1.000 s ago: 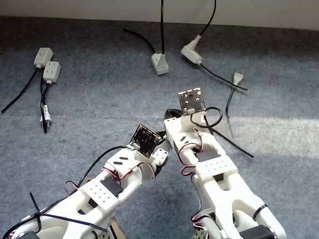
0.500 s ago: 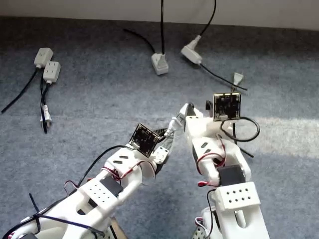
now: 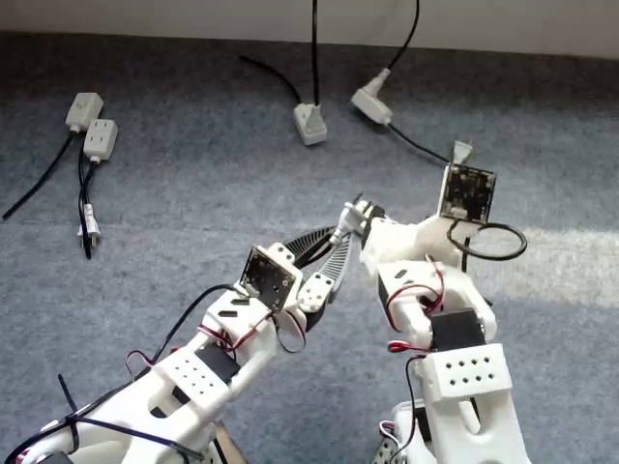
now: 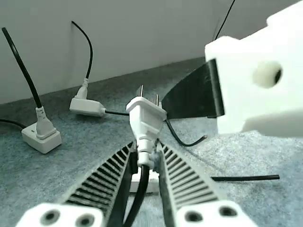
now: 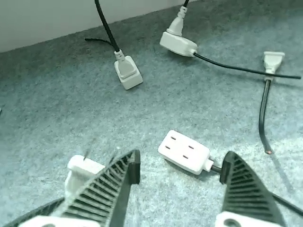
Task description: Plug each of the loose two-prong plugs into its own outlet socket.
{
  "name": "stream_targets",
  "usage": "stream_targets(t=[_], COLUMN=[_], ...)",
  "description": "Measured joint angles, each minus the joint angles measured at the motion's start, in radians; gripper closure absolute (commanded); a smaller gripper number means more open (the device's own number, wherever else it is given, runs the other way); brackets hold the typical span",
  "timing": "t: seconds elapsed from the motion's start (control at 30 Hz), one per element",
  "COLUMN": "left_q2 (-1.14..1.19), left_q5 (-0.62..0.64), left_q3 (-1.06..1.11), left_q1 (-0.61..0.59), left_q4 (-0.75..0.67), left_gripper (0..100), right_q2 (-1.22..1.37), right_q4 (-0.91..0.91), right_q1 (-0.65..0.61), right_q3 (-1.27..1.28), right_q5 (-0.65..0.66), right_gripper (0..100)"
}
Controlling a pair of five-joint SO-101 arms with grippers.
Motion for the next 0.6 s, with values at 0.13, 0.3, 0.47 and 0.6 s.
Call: stream_targets(t=[0.13, 0.3, 0.47, 0.6], left_q2=[0.0, 0.0, 0.0, 0.0], left_q5=[0.0, 0.046, 0.109, 0.114], left_q3=[0.0, 0.0, 0.0, 0.0], left_q1=[0.031, 0.044, 0.043, 0.043], left_q4=[-0.057, -0.107, -0.137, -0.137], left_gripper=[99, 99, 99, 99], right_q2=[0.011, 0.009, -0.117, -0.275], right_q4=[0.0, 0.0, 0.005, 0.006], right_q1=[0.068, 0.087, 0.035, 0.023], right_q3=[-0.012, -0.012, -0.012, 0.017], right_q5=[-0.127, -0.224, -0.232, -0.16], right_gripper=[72.1, 72.1, 72.1, 72.1])
